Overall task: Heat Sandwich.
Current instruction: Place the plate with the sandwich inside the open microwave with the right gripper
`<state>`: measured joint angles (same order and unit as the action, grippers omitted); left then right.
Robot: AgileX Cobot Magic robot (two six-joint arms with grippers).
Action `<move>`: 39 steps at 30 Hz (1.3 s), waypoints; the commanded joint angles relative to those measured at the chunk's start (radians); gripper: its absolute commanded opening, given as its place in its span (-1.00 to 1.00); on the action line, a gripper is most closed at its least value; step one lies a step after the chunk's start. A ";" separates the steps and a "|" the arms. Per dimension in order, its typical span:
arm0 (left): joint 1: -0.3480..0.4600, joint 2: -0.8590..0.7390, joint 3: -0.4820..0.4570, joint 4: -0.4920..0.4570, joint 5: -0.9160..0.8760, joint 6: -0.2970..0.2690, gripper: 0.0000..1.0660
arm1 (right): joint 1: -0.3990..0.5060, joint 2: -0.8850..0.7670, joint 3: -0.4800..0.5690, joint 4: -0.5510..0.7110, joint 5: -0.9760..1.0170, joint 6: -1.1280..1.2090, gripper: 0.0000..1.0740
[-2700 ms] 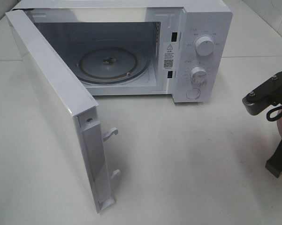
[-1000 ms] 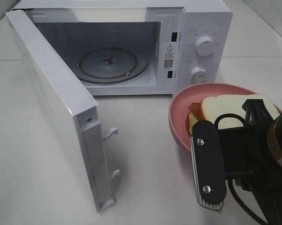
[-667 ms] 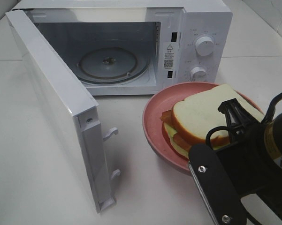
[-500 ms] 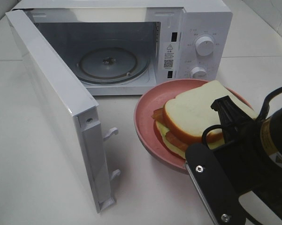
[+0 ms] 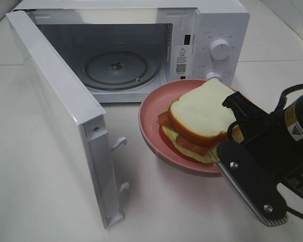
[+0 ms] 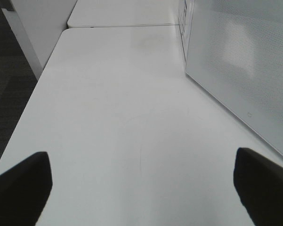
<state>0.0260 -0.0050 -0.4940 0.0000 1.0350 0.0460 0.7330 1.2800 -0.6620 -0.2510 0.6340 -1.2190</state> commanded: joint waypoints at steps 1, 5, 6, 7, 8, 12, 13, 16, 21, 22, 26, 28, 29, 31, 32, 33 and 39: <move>0.001 -0.026 0.002 -0.008 -0.007 -0.006 0.94 | -0.035 0.012 -0.002 0.048 -0.029 -0.131 -1.00; 0.001 -0.026 0.002 -0.008 -0.007 -0.006 0.94 | -0.113 0.034 -0.004 0.103 -0.068 -0.275 -1.00; 0.001 -0.026 0.002 -0.008 -0.007 -0.006 0.94 | -0.113 0.034 -0.004 0.103 -0.068 -0.275 -1.00; 0.001 -0.026 0.002 -0.008 -0.007 -0.006 0.94 | -0.128 0.037 -0.004 0.109 -0.072 -0.296 -1.00; 0.001 -0.026 0.002 -0.008 -0.007 -0.006 0.94 | -0.149 0.050 -0.004 0.132 -0.081 -0.338 -1.00; 0.001 -0.026 0.002 -0.008 -0.007 -0.006 0.94 | -0.162 0.081 -0.009 0.157 -0.106 -0.391 -1.00; 0.001 -0.026 0.002 -0.008 -0.007 -0.006 0.94 | -0.162 0.092 -0.018 0.149 -0.105 -0.391 -1.00; 0.001 -0.026 0.002 -0.008 -0.007 -0.006 0.94 | -0.162 0.109 -0.041 0.147 -0.104 -0.391 -1.00; 0.001 -0.026 0.002 -0.008 -0.007 -0.006 0.94 | -0.147 0.181 -0.113 0.150 -0.104 -0.398 -1.00; 0.001 -0.026 0.002 -0.008 -0.007 -0.006 0.94 | -0.137 0.191 -0.122 0.150 -0.105 -0.400 -1.00; 0.001 -0.026 0.002 -0.008 -0.007 -0.006 0.94 | -0.113 0.246 -0.174 0.151 -0.107 -0.401 -1.00; 0.001 -0.026 0.002 -0.008 -0.007 -0.006 0.94 | -0.112 0.267 -0.198 0.155 -0.107 -0.403 -1.00; 0.001 -0.026 0.002 -0.008 -0.007 -0.006 0.94 | -0.112 0.267 -0.198 0.155 -0.107 -0.403 -1.00; 0.001 -0.026 0.002 -0.008 -0.007 -0.006 0.94 | -0.100 0.296 -0.234 0.175 -0.110 -0.420 -1.00; 0.001 -0.026 0.002 -0.008 -0.007 -0.006 0.94 | -0.097 0.303 -0.244 0.175 -0.110 -0.425 -1.00; 0.001 -0.026 0.002 -0.008 -0.007 -0.006 0.94 | -0.097 0.303 -0.244 0.175 -0.110 -0.425 -1.00; 0.001 -0.026 0.002 -0.008 -0.007 -0.006 0.94 | -0.077 0.382 -0.331 0.181 -0.118 -0.428 -0.99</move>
<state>0.0260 -0.0050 -0.4940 0.0000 1.0350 0.0460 0.6510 1.6540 -0.9710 -0.0780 0.5390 -1.6340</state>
